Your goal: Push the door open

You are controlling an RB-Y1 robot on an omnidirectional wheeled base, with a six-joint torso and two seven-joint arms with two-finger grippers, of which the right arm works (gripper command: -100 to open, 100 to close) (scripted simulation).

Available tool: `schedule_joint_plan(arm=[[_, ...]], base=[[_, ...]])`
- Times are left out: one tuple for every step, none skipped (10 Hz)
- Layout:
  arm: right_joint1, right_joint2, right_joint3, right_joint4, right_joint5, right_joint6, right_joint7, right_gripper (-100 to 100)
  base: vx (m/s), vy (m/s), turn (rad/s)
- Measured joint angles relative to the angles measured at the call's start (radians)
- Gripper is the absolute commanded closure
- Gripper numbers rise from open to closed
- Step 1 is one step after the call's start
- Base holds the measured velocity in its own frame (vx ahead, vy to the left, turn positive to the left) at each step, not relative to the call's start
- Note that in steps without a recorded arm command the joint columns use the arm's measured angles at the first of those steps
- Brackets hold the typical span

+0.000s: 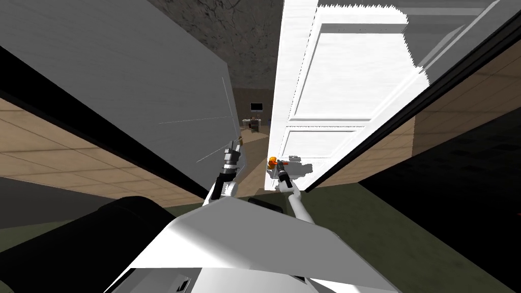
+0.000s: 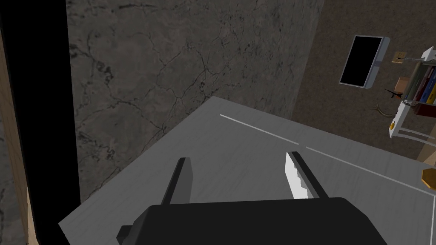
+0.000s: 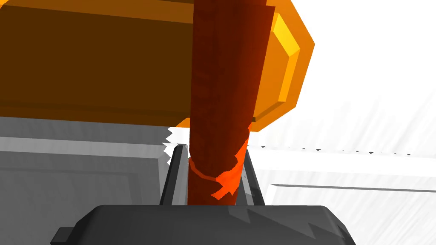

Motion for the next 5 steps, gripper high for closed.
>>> schedule_joint_plan(arm=[[-0.010, -0.006, -0.010, 0.008, -0.003, 0.002, 0.000, 100], [-0.013, -0.014, -0.014, 0.002, -0.005, 0.003, -0.003, 100], [-0.005, -0.007, -0.026, -0.015, -0.004, 0.015, 0.007, 100], [-0.010, -0.010, -0.039, -0.002, -0.006, 0.012, 0.013, 100], [0.013, -0.030, -0.042, -0.036, -0.009, 0.025, 0.006, 100]], base=[[0.095, 0.069, -0.009], [0.124, 0.108, -0.084], [0.131, 0.138, -0.099], [0.167, 0.147, -0.087], [0.116, 0.110, -0.073]])
